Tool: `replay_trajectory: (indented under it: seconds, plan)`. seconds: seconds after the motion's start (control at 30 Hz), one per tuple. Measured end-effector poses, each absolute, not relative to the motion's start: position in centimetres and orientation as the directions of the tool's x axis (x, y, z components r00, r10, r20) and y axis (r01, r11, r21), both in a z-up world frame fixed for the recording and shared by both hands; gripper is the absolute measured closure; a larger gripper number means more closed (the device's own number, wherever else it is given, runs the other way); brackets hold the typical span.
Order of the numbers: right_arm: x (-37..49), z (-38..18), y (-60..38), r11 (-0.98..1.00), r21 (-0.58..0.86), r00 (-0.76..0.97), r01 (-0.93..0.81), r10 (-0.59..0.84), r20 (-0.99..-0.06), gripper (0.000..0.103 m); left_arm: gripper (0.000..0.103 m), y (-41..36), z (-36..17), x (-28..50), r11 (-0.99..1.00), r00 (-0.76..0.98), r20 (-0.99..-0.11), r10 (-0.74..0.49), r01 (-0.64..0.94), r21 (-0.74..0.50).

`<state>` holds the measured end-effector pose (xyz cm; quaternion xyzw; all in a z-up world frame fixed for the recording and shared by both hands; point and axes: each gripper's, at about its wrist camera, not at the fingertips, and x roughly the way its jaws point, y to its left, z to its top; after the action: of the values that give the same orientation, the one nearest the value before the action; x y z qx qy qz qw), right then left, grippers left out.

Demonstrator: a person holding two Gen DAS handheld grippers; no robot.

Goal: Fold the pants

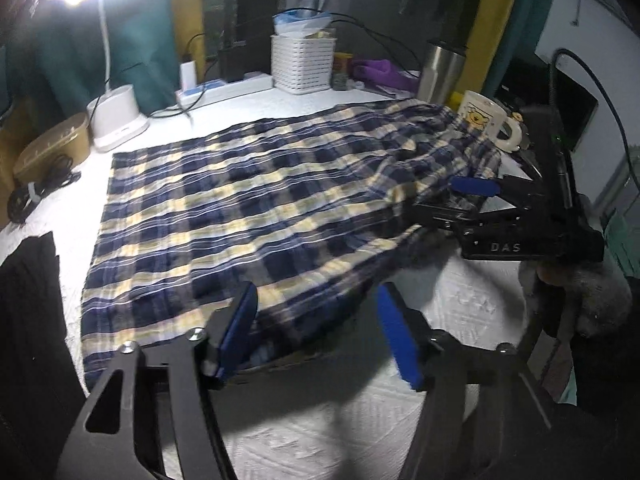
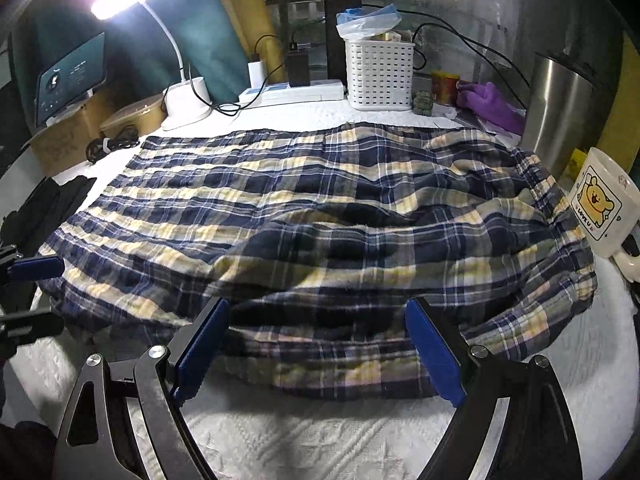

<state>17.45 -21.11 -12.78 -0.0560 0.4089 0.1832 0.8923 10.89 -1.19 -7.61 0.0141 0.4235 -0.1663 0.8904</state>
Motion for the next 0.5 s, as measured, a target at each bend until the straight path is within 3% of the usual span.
replay_trajectory:
  seconds: [0.27, 0.5]
  plan:
    - [17.2, -13.0, -22.1, 0.916, 0.092, 0.592, -0.390, 0.325, -0.738, 0.013, 0.040, -3.4, -9.7, 12.1, 0.958, 0.553, -0.812, -0.186, 0.284, -0.026]
    - [17.5, -13.1, -22.4, 0.911, 0.133, 0.575, -0.391, 0.354, -0.737, 0.013, 0.040, -4.9, -11.4, 12.8, 0.948, 0.559, -0.828, -0.047, 0.287, 0.140]
